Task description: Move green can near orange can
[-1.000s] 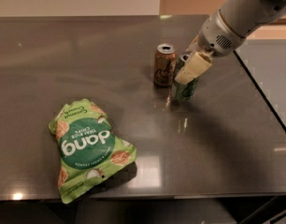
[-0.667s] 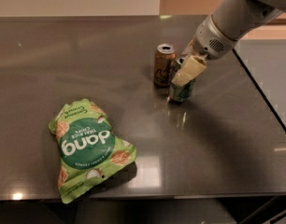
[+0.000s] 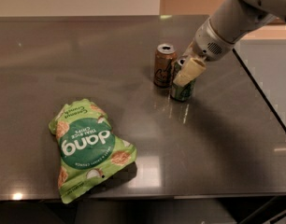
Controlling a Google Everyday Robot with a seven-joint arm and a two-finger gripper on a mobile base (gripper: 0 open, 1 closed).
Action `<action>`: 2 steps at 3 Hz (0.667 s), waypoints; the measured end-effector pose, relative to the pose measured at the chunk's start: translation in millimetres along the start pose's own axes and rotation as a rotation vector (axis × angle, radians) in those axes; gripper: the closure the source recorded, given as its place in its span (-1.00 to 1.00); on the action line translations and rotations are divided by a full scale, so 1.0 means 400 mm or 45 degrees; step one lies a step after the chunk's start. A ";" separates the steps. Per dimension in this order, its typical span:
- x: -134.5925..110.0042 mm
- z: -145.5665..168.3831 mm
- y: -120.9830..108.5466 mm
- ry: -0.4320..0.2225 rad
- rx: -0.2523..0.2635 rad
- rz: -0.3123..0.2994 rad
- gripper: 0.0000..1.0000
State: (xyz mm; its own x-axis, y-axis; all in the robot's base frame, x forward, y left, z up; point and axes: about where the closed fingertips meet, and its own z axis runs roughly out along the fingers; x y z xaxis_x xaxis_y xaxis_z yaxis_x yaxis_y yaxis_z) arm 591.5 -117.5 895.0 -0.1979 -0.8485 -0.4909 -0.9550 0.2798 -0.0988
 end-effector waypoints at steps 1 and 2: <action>-0.002 0.004 0.001 0.000 -0.004 -0.002 -0.77; -0.003 0.008 0.002 0.001 -0.007 -0.003 -1.00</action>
Offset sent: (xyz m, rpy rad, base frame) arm 0.0000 0.0014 -0.0011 0.0001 0.0020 0.0024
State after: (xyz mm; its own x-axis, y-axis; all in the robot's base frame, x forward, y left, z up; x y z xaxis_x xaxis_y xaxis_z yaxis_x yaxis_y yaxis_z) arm 591.6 -114.6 892.6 -0.1957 -0.8494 -0.4902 -0.9567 0.2752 -0.0949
